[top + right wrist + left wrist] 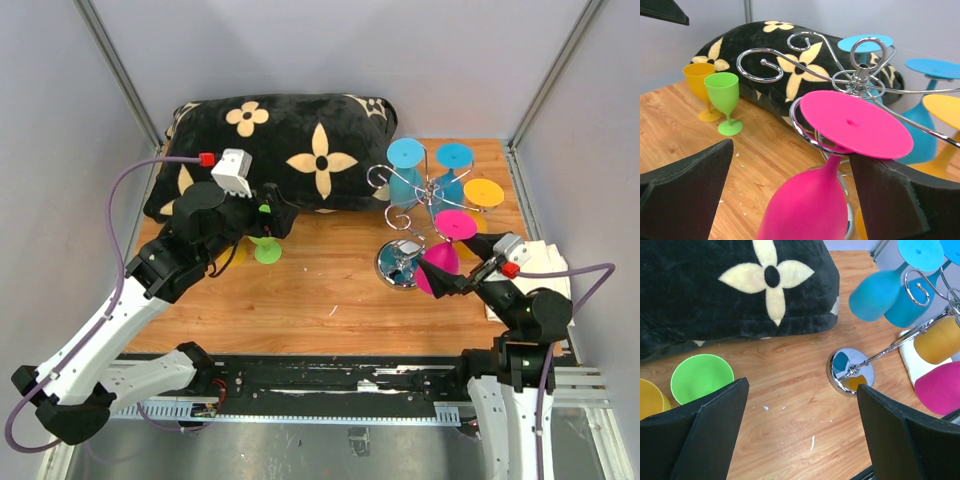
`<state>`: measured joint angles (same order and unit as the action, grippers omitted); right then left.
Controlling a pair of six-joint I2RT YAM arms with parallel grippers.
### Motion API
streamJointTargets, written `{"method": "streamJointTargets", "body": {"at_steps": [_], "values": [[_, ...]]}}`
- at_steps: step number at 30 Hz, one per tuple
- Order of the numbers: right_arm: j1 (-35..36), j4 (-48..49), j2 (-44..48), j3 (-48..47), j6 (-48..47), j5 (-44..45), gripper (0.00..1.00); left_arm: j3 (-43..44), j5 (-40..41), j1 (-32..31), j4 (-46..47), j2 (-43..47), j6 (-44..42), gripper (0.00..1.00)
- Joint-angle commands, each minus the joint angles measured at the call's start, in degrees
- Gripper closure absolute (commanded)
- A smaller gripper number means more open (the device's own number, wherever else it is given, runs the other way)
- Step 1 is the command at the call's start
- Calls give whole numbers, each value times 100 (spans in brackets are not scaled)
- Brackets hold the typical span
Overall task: Place the wine glass upside down on the wine glass rack
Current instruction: Adjust the wine rack at the center of the board.
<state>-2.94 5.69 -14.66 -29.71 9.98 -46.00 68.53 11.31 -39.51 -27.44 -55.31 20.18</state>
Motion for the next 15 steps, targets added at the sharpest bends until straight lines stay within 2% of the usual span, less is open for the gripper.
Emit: {"method": "streamJointTargets", "body": {"at_steps": [1, 6, 12, 15], "values": [[118, -1026, 448, -487, -608, 425, 2, -153, 50, -4, 208, 197, -46, 6], [120, -1286, 833, -491, -637, 730, 2, -278, 18, -4, 273, 231, 3, 5], [117, -2583, 720, -1371, -767, 1603, 1, -373, 58, -4, 230, 267, -10, 5], [118, -2998, 577, -1858, -401, 2137, 1, -398, 120, -4, 171, 322, -73, 5]]}}
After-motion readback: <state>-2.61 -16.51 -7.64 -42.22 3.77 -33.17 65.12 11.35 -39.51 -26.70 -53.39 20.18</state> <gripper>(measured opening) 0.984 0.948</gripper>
